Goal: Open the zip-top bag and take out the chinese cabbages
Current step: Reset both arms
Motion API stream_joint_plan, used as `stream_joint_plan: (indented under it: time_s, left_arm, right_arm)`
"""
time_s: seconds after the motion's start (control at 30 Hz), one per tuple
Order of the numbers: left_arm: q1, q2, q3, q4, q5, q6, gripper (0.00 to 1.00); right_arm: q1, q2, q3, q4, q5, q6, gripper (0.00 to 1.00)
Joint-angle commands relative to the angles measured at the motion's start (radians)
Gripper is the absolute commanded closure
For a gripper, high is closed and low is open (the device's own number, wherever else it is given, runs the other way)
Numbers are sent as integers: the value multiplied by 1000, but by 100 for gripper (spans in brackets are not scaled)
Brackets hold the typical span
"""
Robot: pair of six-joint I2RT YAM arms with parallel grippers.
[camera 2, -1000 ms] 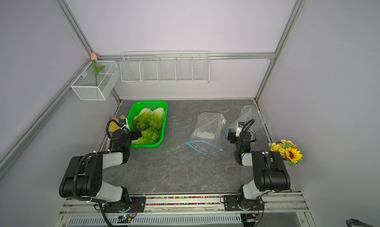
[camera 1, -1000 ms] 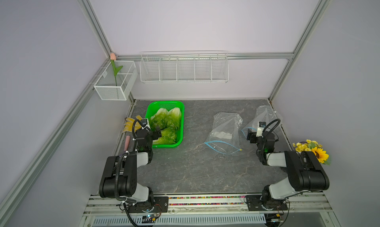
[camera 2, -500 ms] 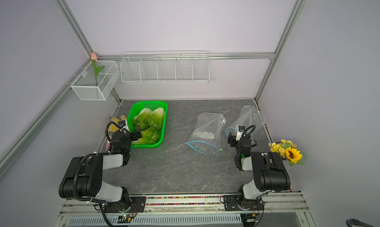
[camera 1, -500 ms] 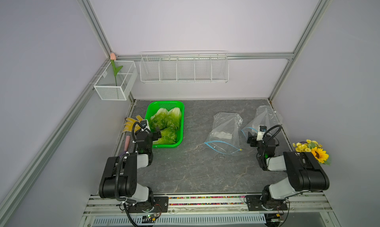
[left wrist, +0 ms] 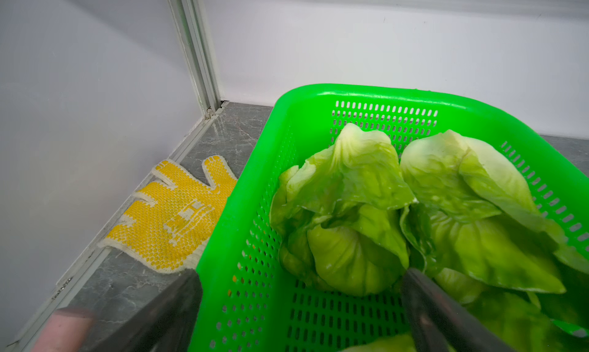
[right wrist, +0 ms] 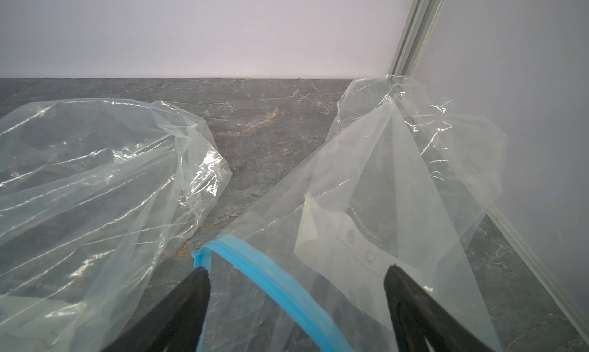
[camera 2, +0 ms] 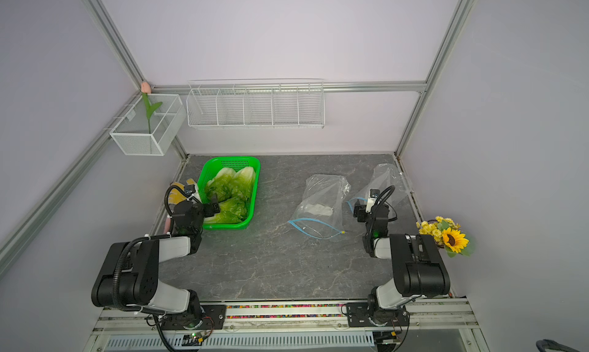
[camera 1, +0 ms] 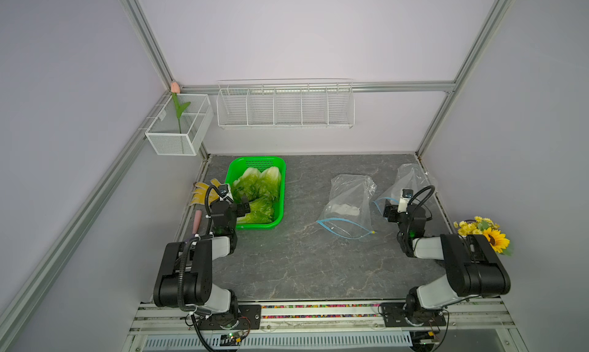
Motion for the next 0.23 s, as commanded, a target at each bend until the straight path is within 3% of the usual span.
stream_joint_plan:
  time_s: [0.0, 0.2]
  left_arm:
    - [2, 18, 9, -50, 15, -10, 1]
    - [2, 18, 9, -51, 15, -11, 1]
  right_arm:
    - [9, 8, 10, -6, 26, -13, 12]
    - [13, 7, 9, -7, 23, -16, 12]
